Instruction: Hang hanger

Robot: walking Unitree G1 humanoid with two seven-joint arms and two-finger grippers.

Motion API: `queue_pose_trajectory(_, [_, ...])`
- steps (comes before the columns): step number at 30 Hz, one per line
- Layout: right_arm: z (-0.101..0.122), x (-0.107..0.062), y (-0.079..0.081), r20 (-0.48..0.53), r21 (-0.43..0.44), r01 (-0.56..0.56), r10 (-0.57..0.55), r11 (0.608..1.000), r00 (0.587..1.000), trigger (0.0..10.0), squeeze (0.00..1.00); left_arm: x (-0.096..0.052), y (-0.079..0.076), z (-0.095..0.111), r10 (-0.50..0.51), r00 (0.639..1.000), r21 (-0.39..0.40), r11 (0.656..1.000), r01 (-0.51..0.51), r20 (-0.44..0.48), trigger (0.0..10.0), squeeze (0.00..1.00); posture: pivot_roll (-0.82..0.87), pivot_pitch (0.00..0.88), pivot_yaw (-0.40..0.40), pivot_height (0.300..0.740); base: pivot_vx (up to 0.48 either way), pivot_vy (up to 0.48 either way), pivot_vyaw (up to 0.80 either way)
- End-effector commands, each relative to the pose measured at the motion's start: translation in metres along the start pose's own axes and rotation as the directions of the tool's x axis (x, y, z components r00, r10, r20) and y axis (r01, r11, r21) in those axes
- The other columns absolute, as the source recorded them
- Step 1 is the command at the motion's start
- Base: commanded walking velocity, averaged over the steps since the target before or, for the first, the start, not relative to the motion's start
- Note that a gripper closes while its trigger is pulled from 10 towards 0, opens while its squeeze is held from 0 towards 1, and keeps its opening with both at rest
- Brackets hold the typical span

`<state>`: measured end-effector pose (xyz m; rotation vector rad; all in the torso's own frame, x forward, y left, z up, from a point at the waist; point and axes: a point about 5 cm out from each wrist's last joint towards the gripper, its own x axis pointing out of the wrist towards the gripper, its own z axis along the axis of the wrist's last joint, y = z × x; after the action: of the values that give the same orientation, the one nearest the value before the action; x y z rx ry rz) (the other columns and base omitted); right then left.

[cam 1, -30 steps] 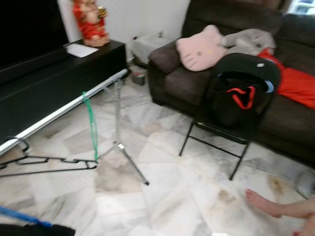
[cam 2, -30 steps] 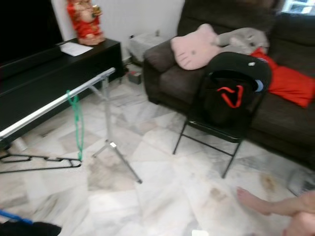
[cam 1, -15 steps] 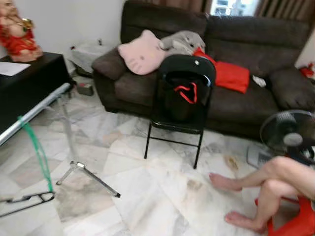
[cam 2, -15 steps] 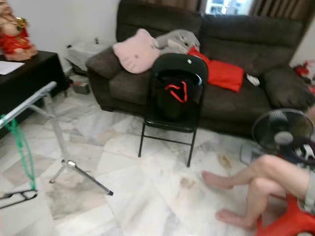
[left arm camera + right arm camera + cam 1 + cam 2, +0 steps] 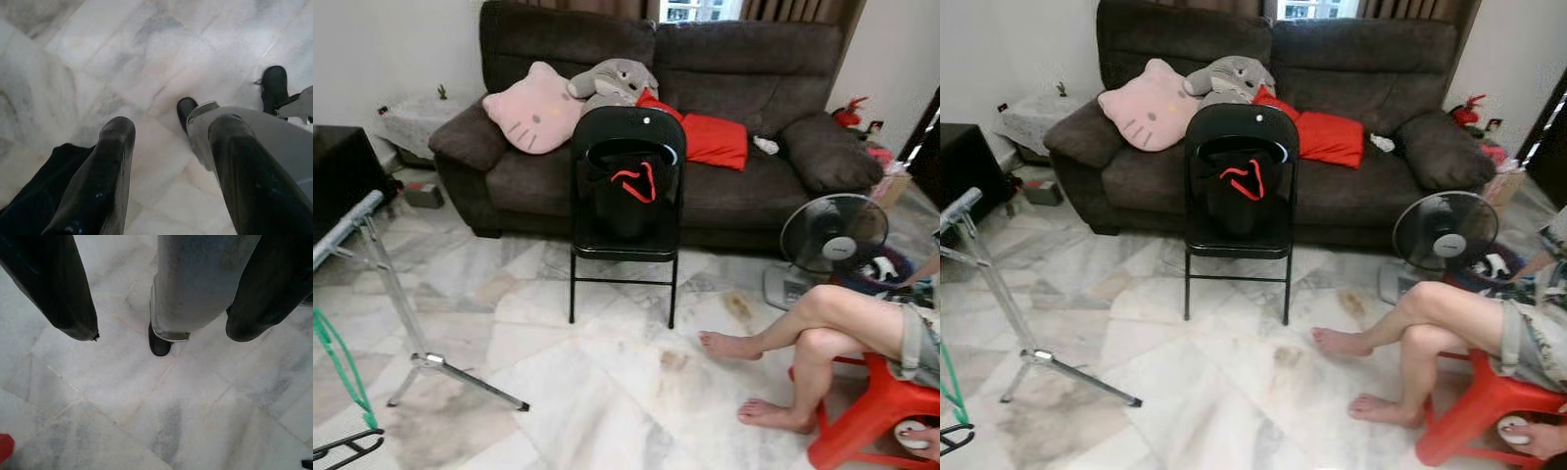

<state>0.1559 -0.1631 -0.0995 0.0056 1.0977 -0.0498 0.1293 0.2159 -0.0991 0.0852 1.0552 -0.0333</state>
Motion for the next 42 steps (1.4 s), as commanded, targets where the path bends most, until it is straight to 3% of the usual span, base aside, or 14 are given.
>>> queue_pose_trajectory(1, [0.0019, 0.0001, 0.0002, 0.009, 0.011, 0.005, -0.005, 1.000, 1.000, 10.0, 0.00, -0.0010, 0.0002, -0.0049, -0.001, 1.000, 0.003, 1.000, 0.001, -0.016, 10.0, 0.00, -0.09, 0.026, 0.025, 0.740, 0.251, 0.000, 0.00])
queue_pose_trajectory(7, [0.0020, 0.0002, 0.0000, 0.008, 0.017, 0.011, -0.011, 1.000, 1.000, 10.0, 0.00, -0.0010, 0.0005, -0.0046, -0.001, 1.000, 0.005, 1.000, 0.001, -0.015, 10.0, 0.00, -0.09, 0.032, 0.024, 0.740, 0.283, 0.000, -0.15])
queue_pose_trajectory(17, [0.0024, 0.0002, -0.0004, 0.008, 0.014, 0.022, -0.022, 1.000, 1.000, 10.0, 0.00, -0.0009, 0.0007, -0.0041, -0.004, 1.000, 0.007, 1.000, 0.004, -0.015, 10.0, 0.00, -0.09, 0.037, 0.023, 0.740, 0.292, 0.000, -0.78])
queue_pose_trajectory(29, [0.0034, 0.0002, -0.0005, 0.021, 0.023, 0.022, -0.022, 0.999, 1.000, 10.0, 0.00, -0.0009, 0.0004, -0.0041, -0.006, 1.000, 0.008, 1.000, 0.006, -0.015, 10.0, 0.00, -0.09, 0.044, 0.023, 0.740, 0.292, 0.000, 0.00])
queue_pose_trajectory(33, [0.0047, 0.0002, -0.0008, 0.026, -0.009, 0.022, -0.022, 1.000, 0.999, 10.0, 0.00, -0.0008, 0.0003, -0.0040, -0.007, 1.000, 0.008, 1.000, 0.007, -0.016, 10.0, 0.00, -0.09, 0.047, 0.023, 0.740, 0.292, 0.000, 0.00])
queue_pose_trajectory(42, [0.0051, 0.0002, -0.0010, 0.028, -0.004, 0.025, -0.024, 1.000, 0.999, 10.0, 0.00, -0.0007, 0.0003, -0.0035, -0.009, 1.000, 0.010, 1.000, 0.009, -0.016, 10.0, 0.00, -0.09, 0.054, 0.024, 0.740, 0.294, 0.000, 0.62])
